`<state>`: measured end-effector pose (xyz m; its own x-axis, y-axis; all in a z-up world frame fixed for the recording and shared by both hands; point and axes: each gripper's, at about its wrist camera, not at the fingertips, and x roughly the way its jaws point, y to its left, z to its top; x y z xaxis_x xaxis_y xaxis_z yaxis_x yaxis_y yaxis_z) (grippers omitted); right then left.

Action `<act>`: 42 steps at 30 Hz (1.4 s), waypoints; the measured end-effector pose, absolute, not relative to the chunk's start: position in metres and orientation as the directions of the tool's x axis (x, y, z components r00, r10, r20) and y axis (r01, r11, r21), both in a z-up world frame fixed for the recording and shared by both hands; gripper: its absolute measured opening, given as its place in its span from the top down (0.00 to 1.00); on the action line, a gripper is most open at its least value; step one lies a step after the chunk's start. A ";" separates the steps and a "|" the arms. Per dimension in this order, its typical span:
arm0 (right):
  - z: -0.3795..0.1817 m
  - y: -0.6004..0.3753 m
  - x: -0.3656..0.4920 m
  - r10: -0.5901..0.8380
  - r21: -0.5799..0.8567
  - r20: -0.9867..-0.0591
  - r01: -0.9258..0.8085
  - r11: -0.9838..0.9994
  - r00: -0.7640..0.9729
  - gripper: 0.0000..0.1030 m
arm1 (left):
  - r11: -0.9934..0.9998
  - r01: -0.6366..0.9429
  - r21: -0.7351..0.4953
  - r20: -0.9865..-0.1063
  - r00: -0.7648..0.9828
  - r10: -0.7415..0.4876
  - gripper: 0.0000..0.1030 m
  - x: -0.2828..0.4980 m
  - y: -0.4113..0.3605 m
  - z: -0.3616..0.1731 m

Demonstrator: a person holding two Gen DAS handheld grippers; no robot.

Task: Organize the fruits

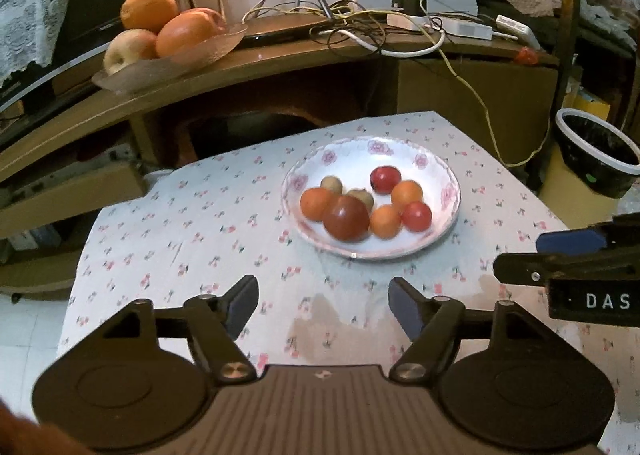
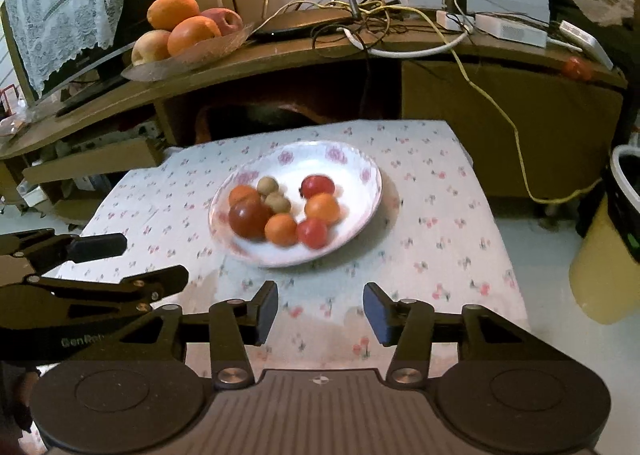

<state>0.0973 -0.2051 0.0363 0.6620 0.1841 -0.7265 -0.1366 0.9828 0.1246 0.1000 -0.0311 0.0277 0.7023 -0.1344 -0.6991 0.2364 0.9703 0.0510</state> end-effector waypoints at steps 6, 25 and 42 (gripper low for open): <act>0.033 -0.199 0.072 0.187 0.128 -0.736 -0.137 0.982 0.651 0.52 | 0.976 0.209 0.055 -0.691 0.714 -0.114 0.14 0.072 -0.027 0.027; 0.033 -0.191 0.030 0.169 0.128 -0.740 -0.110 0.986 0.651 0.49 | 0.978 0.151 0.143 -0.700 0.714 -0.008 0.00 0.032 -0.032 0.021; 0.032 -0.189 0.015 0.151 0.115 -0.742 -0.098 0.989 0.654 0.46 | 0.979 0.157 0.127 -0.713 0.701 -0.020 0.00 0.020 -0.032 0.020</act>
